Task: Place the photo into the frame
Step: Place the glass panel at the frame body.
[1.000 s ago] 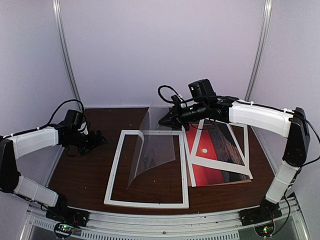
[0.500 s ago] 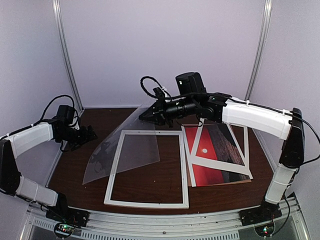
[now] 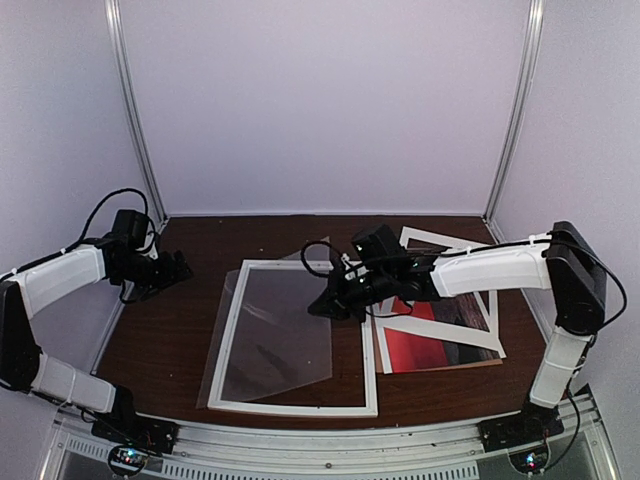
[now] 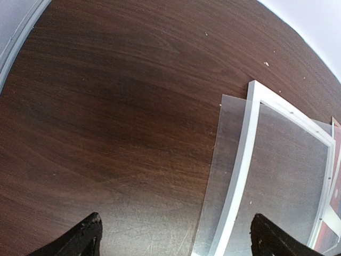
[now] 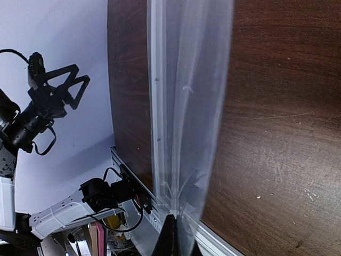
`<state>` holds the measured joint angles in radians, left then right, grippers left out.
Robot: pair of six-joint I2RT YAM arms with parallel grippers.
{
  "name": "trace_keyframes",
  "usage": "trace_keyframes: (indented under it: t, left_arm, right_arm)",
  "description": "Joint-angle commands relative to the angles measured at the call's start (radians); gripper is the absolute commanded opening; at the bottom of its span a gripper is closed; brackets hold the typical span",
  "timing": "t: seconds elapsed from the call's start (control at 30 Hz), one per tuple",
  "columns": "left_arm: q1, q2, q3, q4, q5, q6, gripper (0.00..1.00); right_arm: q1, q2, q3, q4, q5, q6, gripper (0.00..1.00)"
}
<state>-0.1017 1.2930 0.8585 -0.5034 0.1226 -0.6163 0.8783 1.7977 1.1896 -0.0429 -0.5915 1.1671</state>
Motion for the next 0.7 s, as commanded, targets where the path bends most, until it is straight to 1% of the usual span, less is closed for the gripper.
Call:
trace_keyframes:
  t: [0.0, 0.13, 0.27, 0.67]
  left_arm:
    - [0.009, -0.009, 0.001, 0.002, 0.009, 0.021, 0.98]
    - [0.009, -0.008, -0.013, 0.011, 0.02, 0.02, 0.98]
    - [0.009, -0.001, -0.016, 0.021, 0.044, 0.02, 0.98]
    - [0.01, 0.015, -0.017, 0.027, 0.085, 0.028, 0.98]
  right_arm:
    - [-0.006, 0.0, -0.066, 0.133, 0.073, 0.063, 0.0]
    - [-0.008, -0.021, -0.077, 0.058, 0.129, 0.007, 0.0]
    - [-0.015, -0.032, -0.084, 0.016, 0.154, -0.021, 0.0]
    - [-0.019, -0.048, -0.083, -0.08, 0.168, -0.079, 0.0]
